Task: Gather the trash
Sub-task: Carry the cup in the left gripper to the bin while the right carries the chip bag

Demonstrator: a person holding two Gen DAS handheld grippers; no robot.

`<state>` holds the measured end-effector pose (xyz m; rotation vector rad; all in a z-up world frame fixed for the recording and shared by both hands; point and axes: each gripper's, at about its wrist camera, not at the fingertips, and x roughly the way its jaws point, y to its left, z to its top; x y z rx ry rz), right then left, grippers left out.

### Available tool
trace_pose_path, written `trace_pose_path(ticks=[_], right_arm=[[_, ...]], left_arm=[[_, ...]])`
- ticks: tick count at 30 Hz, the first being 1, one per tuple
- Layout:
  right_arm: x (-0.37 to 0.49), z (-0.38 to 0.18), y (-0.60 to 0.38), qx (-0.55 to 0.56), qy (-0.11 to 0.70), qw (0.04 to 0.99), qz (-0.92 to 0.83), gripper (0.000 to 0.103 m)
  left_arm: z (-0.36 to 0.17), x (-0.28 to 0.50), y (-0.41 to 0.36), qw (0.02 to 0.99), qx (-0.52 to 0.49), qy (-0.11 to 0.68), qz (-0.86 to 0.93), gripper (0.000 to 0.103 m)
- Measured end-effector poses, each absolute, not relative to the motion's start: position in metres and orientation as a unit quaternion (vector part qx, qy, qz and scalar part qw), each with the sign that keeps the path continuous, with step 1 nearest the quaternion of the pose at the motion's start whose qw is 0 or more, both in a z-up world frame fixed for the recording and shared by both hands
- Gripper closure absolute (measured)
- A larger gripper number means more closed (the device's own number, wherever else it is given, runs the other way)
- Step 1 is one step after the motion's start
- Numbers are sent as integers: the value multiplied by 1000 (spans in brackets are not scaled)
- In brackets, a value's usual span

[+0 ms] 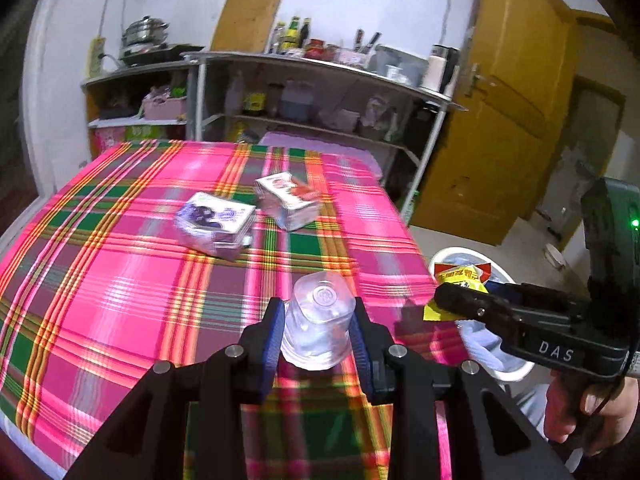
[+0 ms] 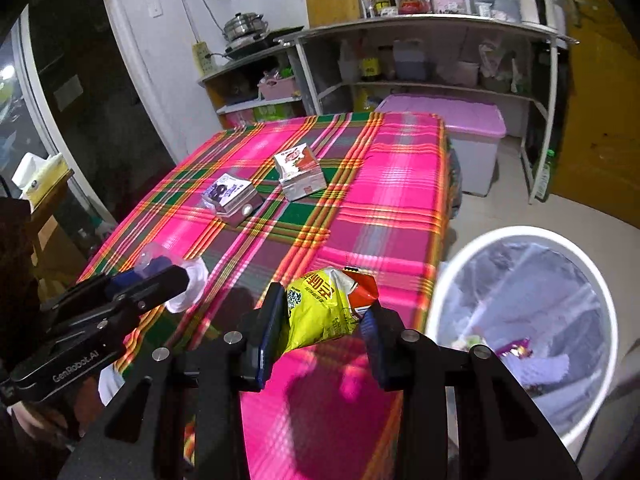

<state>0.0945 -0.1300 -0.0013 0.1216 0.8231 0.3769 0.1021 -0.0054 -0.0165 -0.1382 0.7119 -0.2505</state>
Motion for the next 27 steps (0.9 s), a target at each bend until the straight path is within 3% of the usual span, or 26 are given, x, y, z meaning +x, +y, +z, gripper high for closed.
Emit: trace_pose_path(ticks=[27], right_arm=[[34, 8, -214, 90, 366, 919, 115, 64]], left_arm=[[2, 68, -106, 914, -17, 342, -219, 70]])
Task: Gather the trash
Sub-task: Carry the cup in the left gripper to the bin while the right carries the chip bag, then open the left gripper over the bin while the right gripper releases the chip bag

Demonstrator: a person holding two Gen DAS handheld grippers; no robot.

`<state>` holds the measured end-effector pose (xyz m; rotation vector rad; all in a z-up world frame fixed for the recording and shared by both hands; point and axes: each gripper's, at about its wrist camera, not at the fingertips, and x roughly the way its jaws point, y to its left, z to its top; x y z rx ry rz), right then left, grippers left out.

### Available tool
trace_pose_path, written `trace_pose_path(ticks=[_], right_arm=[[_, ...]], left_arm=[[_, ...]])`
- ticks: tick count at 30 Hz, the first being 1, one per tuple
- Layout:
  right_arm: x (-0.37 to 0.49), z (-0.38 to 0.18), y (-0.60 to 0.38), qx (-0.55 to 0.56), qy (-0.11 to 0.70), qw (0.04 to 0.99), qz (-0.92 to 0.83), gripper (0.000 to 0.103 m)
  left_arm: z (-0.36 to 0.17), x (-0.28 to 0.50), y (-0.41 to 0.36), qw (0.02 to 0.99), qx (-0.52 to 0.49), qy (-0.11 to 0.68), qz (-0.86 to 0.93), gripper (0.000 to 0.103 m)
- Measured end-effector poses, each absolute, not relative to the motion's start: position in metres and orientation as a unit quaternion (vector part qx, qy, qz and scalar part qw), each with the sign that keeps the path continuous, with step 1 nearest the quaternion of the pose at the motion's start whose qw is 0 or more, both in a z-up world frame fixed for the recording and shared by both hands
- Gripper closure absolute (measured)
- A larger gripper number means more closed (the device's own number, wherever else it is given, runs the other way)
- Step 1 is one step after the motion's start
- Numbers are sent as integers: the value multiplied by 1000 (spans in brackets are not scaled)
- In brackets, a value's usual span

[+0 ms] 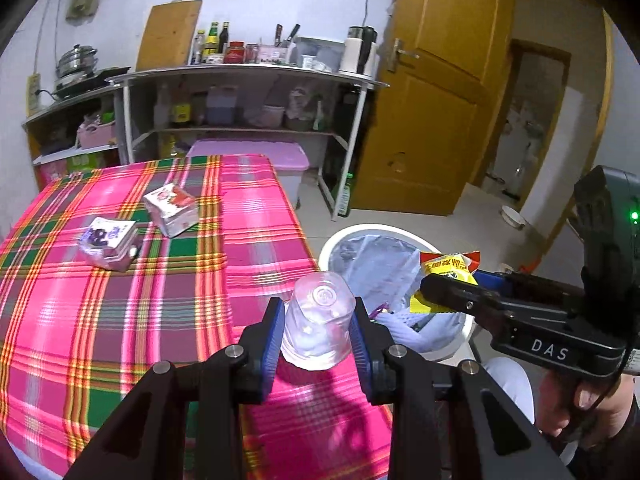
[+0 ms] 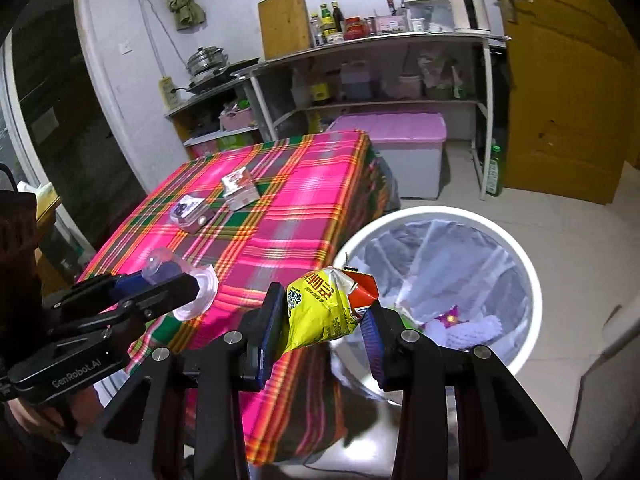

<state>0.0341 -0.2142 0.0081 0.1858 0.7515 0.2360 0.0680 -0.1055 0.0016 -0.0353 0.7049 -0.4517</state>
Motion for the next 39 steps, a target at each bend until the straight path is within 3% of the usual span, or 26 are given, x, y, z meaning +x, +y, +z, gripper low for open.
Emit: trace_pose_path(ticks=[39], right_arm=[[68, -68, -311, 129, 444, 886, 27, 63]], left_arm=[[-60, 145, -221, 858, 26, 417, -297, 70]])
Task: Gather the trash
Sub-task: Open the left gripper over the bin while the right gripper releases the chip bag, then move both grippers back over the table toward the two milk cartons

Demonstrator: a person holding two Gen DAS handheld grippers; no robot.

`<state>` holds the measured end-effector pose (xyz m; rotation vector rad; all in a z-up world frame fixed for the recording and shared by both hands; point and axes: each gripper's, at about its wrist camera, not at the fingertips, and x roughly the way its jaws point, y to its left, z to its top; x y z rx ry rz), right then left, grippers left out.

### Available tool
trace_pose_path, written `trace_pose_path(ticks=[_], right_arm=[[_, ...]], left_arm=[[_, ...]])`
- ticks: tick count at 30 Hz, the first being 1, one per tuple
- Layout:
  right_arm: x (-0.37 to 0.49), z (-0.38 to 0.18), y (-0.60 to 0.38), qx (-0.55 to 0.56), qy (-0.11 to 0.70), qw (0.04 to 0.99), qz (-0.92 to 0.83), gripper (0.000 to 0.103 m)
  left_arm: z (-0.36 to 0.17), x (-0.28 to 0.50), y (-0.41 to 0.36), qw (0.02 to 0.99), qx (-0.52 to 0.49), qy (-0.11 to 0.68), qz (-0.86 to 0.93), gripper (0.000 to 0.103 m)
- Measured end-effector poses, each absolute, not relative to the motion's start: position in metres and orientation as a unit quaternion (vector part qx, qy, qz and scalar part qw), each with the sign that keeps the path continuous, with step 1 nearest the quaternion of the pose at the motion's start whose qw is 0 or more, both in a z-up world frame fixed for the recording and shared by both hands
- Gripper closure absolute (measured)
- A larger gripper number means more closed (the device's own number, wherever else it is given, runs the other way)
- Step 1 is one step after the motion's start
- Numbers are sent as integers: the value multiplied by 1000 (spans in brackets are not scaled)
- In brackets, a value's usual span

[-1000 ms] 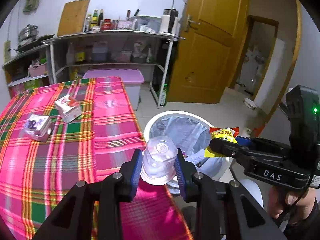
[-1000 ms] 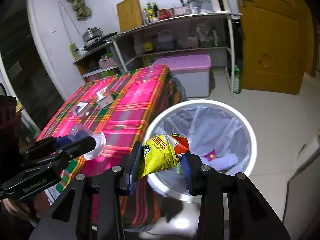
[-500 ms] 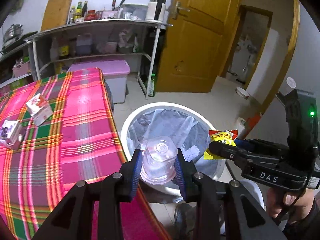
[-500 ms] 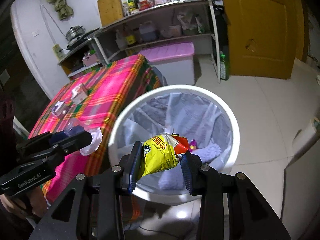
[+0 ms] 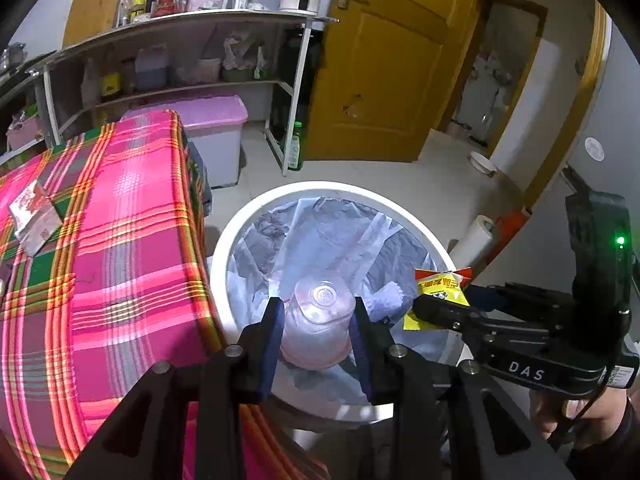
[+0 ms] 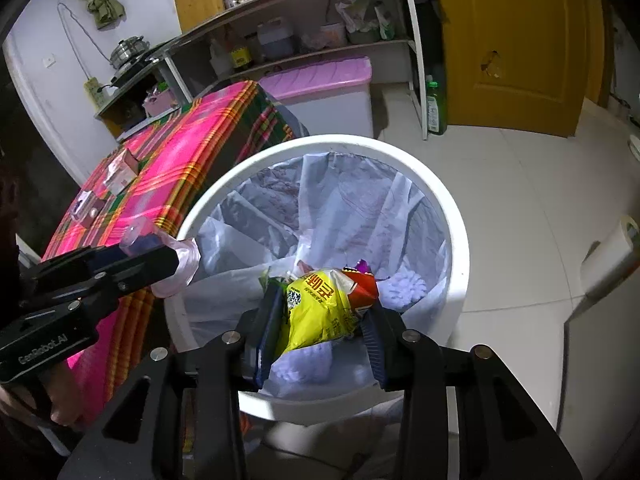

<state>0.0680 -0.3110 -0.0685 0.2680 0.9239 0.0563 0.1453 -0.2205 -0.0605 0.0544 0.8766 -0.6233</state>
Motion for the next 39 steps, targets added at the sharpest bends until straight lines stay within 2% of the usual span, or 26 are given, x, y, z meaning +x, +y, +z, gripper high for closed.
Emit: trace_pose_path(ticks=[3, 6, 9, 39], right_arm=[[69, -70, -313, 129, 444, 886, 22, 63], [68, -68, -315, 130, 440, 888, 21, 57], [67, -66, -315, 129, 437, 890, 21, 57], [35, 1, -255, 77, 374, 922, 68, 57]], left_arm=[[-63, 147, -224, 855, 28, 422, -300, 70], [-65, 149, -225, 854, 27, 424, -301, 68], [-65, 150, -224, 853, 24, 424, -303, 66], [-10, 100, -163, 891, -6, 357, -282, 66]])
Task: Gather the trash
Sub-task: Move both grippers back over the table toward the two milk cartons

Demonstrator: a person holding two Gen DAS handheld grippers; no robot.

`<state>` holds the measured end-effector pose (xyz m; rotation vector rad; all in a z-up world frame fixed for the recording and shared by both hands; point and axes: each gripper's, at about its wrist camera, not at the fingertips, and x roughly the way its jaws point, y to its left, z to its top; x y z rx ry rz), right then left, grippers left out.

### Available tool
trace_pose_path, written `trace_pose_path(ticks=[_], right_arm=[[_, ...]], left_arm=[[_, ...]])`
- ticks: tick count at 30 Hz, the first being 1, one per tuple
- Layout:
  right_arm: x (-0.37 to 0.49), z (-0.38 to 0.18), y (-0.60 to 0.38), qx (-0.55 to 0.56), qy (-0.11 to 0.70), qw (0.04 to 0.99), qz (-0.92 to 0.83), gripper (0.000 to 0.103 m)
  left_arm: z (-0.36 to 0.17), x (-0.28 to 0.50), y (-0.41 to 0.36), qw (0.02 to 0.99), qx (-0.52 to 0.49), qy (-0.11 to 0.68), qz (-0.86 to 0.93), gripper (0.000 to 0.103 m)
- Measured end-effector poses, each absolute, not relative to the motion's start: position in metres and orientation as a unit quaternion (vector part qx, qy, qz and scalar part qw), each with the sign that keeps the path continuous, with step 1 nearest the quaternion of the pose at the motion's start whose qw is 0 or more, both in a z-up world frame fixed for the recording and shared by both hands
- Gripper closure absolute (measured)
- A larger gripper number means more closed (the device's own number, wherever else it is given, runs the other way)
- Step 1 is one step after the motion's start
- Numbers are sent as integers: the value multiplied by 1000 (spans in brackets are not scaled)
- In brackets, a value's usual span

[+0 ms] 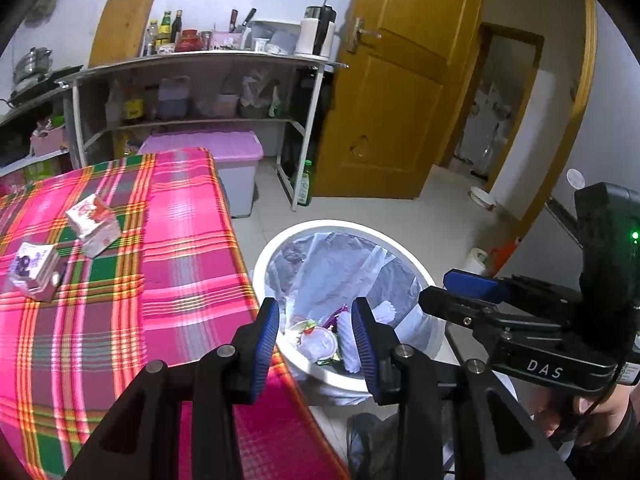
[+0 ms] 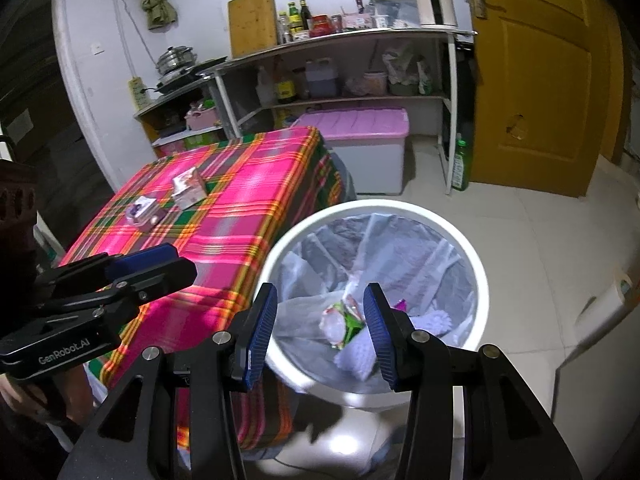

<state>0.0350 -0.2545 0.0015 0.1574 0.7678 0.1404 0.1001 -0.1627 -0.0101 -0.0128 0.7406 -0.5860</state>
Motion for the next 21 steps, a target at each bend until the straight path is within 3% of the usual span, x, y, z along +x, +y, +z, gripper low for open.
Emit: trace_pose_path(ticks=[21], right_arm=[[48, 7, -185, 42, 372, 915, 152, 57]], left_arm=[[-8, 82, -71, 919, -37, 342, -194, 66]])
